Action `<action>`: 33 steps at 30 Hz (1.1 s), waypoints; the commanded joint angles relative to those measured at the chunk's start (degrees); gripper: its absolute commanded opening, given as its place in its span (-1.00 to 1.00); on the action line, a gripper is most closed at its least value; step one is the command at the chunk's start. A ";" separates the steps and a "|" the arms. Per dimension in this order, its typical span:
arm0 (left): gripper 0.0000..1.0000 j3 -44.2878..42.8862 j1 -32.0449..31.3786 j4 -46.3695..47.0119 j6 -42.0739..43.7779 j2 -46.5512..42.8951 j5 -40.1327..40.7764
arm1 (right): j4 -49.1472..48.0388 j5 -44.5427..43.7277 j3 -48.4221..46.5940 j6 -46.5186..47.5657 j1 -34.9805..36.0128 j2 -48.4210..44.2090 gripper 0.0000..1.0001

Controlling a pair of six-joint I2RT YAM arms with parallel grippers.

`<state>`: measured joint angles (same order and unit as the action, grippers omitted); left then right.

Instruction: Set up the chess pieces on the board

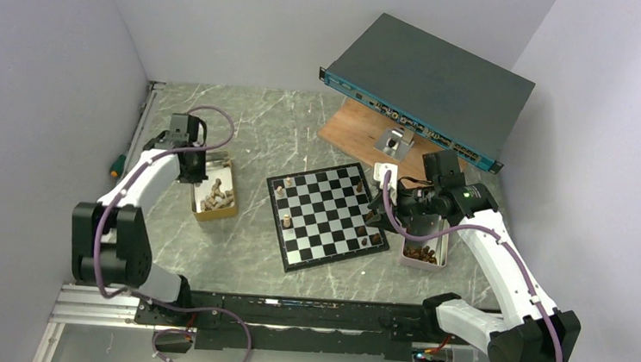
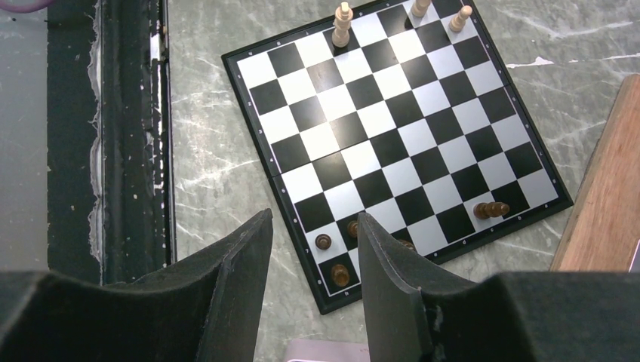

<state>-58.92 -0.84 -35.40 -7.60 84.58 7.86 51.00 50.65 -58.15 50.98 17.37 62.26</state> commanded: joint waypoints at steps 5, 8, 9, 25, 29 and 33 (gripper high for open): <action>-1.00 2.27 -0.20 -0.83 0.74 -9.69 -6.74 | 0.09 2.00 0.06 0.96 0.30 -0.01 -0.04; -1.00 3.28 -1.01 -0.92 0.74 -13.41 -12.93 | 0.02 1.76 0.05 0.88 0.30 0.07 -0.04; -1.00 3.42 -1.88 -1.10 0.67 -14.54 -14.28 | 0.00 1.69 0.05 0.87 0.30 0.07 -0.04; -1.00 -1.18 -27.85 2.67 -10.25 -12.33 -8.04 | -0.64 0.00 0.32 0.61 0.17 0.58 -0.04; -1.00 -5.03 -31.87 3.61 -11.75 -6.13 -4.09 | -0.63 -0.28 0.32 0.61 0.05 0.60 -0.04; -1.00 -9.03 -34.90 3.58 -12.59 -0.11 -0.84 | -0.56 -0.57 0.34 0.78 -0.12 0.67 -0.04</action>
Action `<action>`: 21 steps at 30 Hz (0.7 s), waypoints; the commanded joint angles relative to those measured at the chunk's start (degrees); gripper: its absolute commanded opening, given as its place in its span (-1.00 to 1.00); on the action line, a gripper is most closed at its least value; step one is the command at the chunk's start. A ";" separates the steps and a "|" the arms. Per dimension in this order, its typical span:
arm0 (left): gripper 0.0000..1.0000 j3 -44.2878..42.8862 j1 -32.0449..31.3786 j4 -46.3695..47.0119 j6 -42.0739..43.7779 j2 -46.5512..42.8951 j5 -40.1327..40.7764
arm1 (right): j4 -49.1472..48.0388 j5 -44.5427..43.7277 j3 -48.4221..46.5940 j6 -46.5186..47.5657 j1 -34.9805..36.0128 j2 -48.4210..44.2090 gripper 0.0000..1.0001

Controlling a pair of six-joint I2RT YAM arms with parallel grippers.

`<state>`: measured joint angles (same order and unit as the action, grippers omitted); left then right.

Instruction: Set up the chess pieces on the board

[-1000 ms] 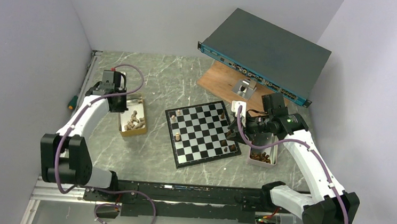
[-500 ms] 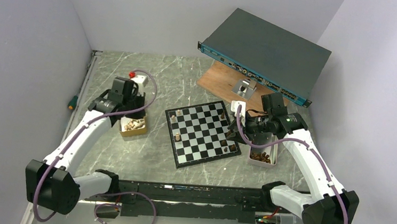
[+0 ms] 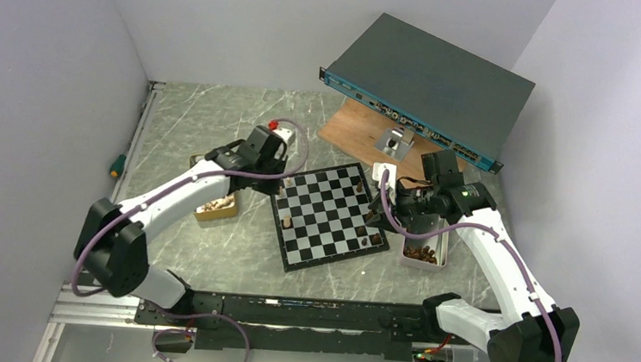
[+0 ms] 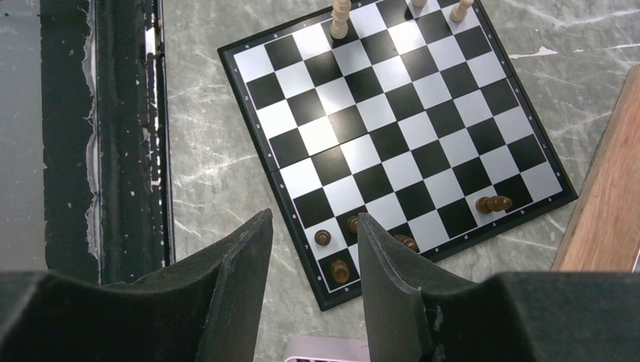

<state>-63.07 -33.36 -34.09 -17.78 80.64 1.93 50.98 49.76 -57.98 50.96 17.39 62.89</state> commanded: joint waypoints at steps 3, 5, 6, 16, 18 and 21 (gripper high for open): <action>-1.00 -7.53 -4.29 2.13 -2.61 8.04 7.29 | -0.62 0.04 0.23 0.81 -0.23 0.05 -0.04; -1.00 -9.10 -5.01 2.14 -2.60 10.73 7.87 | -0.62 -0.09 0.31 0.89 -0.25 0.09 -0.04; -1.00 -9.93 -5.20 2.29 -2.62 12.02 7.71 | -0.62 -0.10 0.32 0.90 -0.33 0.14 -0.04; -1.00 -14.70 -5.88 3.06 -1.94 21.42 7.96 | -0.63 -0.35 0.50 1.01 -0.38 0.30 -0.04; -1.00 -15.89 -5.92 2.35 -1.53 22.69 8.64 | -0.62 -0.36 0.55 1.06 -0.34 0.43 -0.04; -1.00 -16.63 -5.90 1.79 -0.84 23.92 10.03 | -0.64 -0.36 0.58 1.07 -0.34 0.31 -0.04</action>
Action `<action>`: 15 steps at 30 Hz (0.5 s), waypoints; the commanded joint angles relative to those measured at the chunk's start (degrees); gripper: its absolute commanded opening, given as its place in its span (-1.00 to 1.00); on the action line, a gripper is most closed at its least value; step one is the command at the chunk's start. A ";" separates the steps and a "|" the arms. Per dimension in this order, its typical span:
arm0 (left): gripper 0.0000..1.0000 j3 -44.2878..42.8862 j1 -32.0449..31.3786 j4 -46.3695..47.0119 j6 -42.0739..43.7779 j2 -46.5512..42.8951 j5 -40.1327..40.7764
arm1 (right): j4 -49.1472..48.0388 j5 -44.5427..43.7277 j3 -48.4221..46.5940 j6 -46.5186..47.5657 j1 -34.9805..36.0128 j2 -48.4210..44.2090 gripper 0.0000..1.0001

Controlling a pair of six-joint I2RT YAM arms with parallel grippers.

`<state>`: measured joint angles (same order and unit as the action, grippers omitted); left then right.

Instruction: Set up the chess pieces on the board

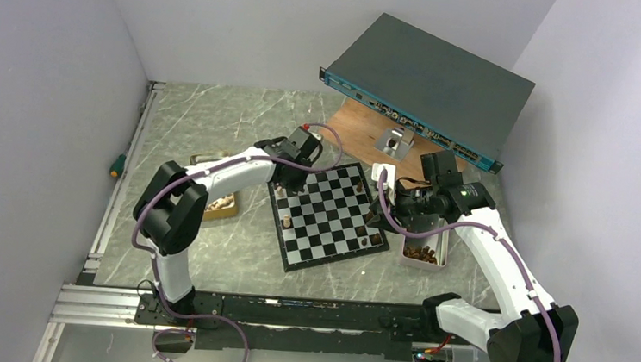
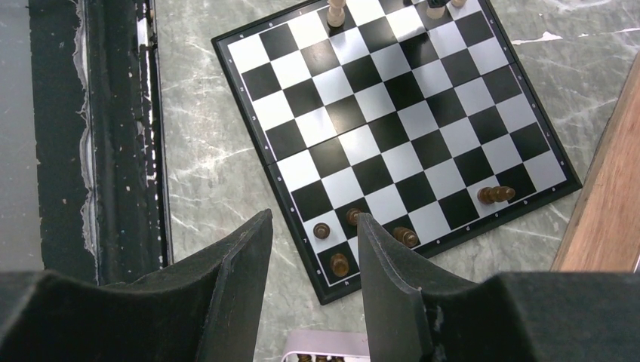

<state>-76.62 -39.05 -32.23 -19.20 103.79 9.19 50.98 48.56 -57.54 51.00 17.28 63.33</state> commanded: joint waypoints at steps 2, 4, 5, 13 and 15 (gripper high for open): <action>-1.00 -3.25 -0.19 -0.19 0.98 1.28 3.41 | -0.62 0.84 0.15 1.07 -0.23 -0.11 -0.04; -1.00 -3.56 -0.24 -0.49 1.44 1.90 4.03 | -0.62 0.85 0.15 1.12 -0.23 -0.12 -0.04; -1.00 -3.80 -0.21 -0.69 1.64 2.27 4.40 | -0.63 0.84 0.15 1.12 -0.23 -0.03 -0.04; -0.98 -5.54 -0.23 -2.17 3.26 4.42 5.08 | -0.62 0.85 0.15 1.17 -0.24 0.04 -0.04; -0.97 -5.50 -0.22 -2.22 3.38 4.56 5.05 | -0.62 0.84 0.23 1.20 -0.23 0.03 -0.04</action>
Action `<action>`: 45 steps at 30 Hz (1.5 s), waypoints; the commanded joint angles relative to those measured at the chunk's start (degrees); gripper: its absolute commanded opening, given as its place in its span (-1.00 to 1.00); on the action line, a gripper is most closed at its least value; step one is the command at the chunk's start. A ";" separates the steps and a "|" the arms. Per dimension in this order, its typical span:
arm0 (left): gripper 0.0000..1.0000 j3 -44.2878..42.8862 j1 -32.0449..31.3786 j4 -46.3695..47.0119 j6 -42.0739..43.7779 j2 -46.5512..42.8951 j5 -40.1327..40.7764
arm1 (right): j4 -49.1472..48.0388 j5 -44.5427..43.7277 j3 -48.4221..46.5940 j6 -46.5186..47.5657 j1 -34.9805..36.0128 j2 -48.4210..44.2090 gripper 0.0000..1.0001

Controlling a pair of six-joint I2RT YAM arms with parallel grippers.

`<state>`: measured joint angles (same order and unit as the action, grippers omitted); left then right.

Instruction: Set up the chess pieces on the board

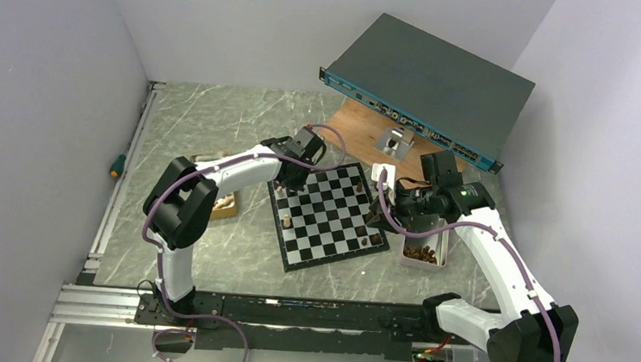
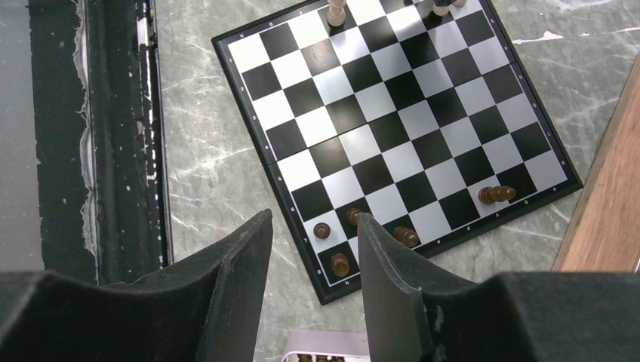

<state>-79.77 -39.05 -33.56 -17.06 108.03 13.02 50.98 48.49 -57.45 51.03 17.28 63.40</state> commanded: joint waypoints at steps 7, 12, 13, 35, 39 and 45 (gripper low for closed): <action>-0.94 -2.27 -0.21 -1.30 1.74 0.55 1.02 | -0.62 0.99 0.07 1.18 -0.24 -0.03 -0.04; -0.92 -2.68 -0.07 -1.83 2.01 0.84 0.78 | -0.62 0.99 0.11 1.18 -0.23 -0.11 -0.04; -0.92 -2.75 -0.12 -1.90 1.99 0.93 0.71 | -0.62 0.99 0.06 1.18 -0.23 -0.07 -0.04; -0.69 -3.28 0.55 -2.42 1.84 2.21 -0.02 | -0.44 1.13 0.06 1.36 -0.23 -0.24 -0.04; -0.58 -3.51 0.64 -2.72 1.85 2.40 0.05 | -0.44 1.09 0.06 1.36 -0.24 -0.28 -0.04; -0.49 -3.80 0.73 -2.99 1.59 2.24 -0.32 | -0.36 1.17 0.06 1.36 -0.23 -0.27 -0.04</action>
<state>-81.28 -38.48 -35.51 -15.73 110.30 13.30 50.98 48.49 -57.45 51.07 17.28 63.40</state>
